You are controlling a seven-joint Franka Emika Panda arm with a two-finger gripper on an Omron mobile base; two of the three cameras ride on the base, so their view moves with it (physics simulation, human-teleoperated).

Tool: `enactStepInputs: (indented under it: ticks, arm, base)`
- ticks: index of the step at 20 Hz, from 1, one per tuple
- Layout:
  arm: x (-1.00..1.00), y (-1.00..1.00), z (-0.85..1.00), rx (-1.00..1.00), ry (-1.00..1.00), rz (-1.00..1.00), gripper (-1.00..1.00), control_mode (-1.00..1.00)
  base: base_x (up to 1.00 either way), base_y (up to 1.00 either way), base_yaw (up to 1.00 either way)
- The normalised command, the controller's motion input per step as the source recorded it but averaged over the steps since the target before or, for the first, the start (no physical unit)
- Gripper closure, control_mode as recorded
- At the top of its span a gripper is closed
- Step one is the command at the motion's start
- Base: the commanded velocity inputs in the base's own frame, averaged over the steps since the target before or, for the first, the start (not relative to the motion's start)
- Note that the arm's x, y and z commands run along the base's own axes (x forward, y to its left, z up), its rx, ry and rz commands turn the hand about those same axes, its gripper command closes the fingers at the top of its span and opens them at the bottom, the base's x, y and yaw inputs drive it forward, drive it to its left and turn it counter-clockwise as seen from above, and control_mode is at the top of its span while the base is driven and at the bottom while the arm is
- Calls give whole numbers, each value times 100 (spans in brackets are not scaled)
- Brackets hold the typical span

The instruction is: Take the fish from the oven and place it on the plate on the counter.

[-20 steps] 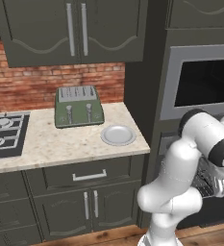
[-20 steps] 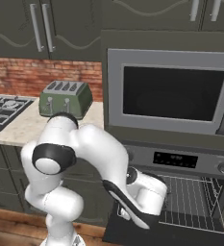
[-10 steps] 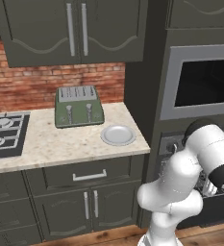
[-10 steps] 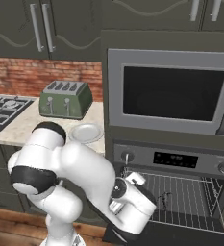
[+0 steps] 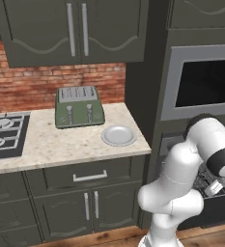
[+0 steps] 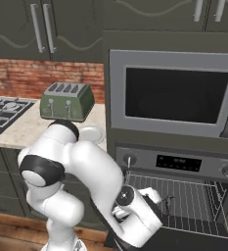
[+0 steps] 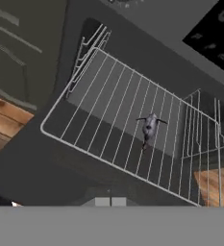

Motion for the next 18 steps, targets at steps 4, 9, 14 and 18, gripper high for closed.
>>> enactStepInputs:
  ticks: [4, 9, 14, 18]
  arm:
    - [-24, -100, 4, 51, -2, -14, 100, -100]
    - [-15, -86, 0, 46, -8, -12, 100, -100]
    - [-2, -80, 0, 41, -7, -3, 100, -100]
    - [11, -71, 0, 30, 0, -1, -100, -100]
  base:
    - [0, 0, 0]
    - [0, 0, 0]
    - [0, 0, 0]
    - [0, 0, 0]
